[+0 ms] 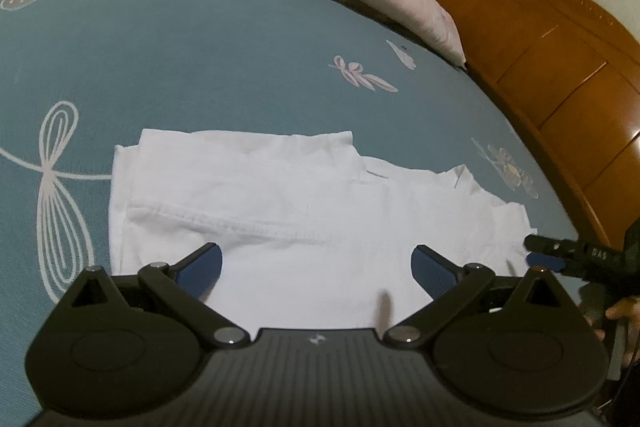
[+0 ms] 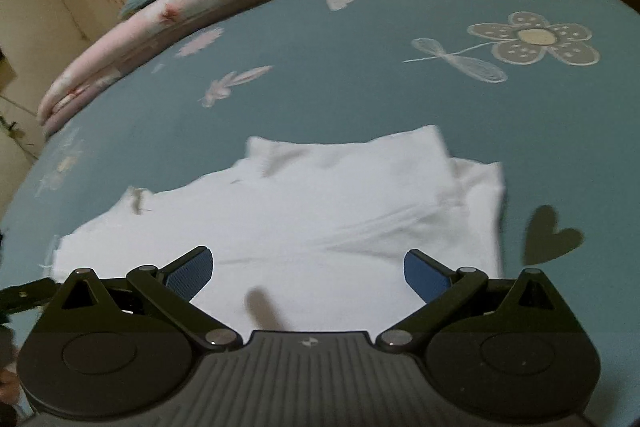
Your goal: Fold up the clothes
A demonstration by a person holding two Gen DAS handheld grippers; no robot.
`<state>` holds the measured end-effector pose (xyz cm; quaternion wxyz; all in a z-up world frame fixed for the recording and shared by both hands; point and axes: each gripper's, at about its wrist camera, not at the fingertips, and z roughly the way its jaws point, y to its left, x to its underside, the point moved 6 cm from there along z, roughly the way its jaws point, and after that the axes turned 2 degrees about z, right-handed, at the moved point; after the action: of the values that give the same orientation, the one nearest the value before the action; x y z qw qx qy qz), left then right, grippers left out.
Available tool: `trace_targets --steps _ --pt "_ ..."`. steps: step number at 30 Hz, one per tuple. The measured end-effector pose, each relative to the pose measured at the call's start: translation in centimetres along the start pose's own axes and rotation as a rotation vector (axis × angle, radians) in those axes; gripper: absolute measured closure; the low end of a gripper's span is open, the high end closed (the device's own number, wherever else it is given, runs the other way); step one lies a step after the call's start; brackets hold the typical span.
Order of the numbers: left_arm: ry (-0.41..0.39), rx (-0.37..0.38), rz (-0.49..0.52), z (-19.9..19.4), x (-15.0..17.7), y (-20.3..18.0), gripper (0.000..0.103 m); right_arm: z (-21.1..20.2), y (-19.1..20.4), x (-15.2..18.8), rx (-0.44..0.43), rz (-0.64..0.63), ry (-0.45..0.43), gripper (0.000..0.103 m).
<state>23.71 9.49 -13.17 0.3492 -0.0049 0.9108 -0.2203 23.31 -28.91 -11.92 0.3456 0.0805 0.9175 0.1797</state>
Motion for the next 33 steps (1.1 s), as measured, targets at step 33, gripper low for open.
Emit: trace_targets --steps 33 --pt "0.017 -0.002 0.048 -0.9 1.1 -1.5 0.002 -0.5 7.0 9.0 0.110 -0.375 -0.015 0.000"
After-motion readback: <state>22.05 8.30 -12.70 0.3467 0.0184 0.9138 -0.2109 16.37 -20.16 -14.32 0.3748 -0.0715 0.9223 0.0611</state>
